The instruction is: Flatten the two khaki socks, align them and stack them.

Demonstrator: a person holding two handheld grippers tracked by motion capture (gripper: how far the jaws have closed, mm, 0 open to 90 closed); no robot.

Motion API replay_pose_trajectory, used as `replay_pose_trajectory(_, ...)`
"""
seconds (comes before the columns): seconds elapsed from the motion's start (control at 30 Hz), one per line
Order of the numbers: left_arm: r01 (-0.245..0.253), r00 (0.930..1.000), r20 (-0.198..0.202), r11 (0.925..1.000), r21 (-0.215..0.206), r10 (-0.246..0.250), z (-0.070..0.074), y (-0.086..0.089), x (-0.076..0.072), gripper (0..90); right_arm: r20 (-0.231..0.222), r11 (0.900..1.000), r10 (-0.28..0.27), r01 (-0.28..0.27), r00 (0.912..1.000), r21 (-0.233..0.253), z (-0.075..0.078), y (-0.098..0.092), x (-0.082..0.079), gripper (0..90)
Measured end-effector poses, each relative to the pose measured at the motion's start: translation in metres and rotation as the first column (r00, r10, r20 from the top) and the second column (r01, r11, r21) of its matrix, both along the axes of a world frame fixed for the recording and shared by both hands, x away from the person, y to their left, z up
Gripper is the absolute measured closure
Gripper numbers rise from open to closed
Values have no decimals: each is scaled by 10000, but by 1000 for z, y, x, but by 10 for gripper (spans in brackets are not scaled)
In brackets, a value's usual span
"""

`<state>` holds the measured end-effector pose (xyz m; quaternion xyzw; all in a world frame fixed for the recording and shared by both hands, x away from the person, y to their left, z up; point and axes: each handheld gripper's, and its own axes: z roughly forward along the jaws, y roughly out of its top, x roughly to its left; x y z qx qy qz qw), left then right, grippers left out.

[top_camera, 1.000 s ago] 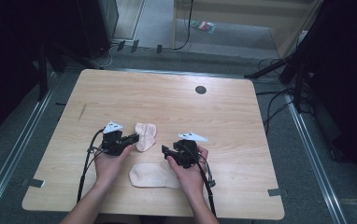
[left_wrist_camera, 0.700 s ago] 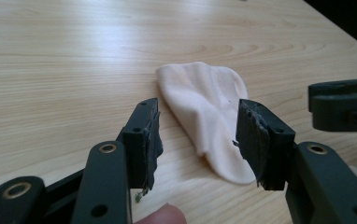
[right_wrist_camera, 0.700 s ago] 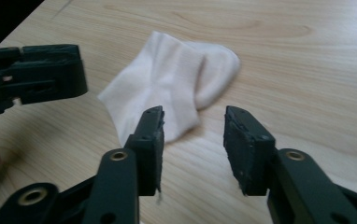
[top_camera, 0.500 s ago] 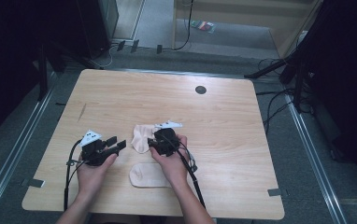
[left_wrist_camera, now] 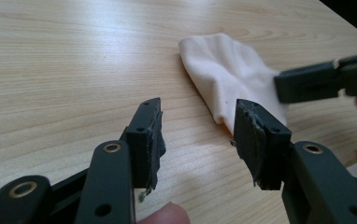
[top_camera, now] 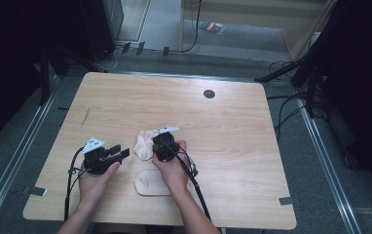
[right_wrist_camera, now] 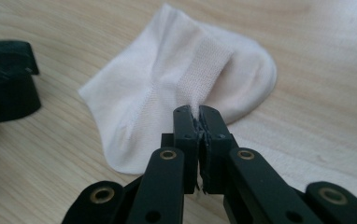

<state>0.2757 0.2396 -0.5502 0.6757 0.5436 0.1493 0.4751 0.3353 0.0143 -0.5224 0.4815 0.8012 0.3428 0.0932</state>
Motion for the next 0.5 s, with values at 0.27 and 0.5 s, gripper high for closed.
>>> replay_pose_trajectory(0.27,783,9969,-54,9969,47,-783,0,-10,2,437,779,9966,382,-437,9962,696,50,0,-5,886)
replay_pose_trajectory(0.5,1376,9903,-219,9905,23,-1375,5,-33,10,315,1213,9900,931,-1049,9882,948,79,9,-13,886)
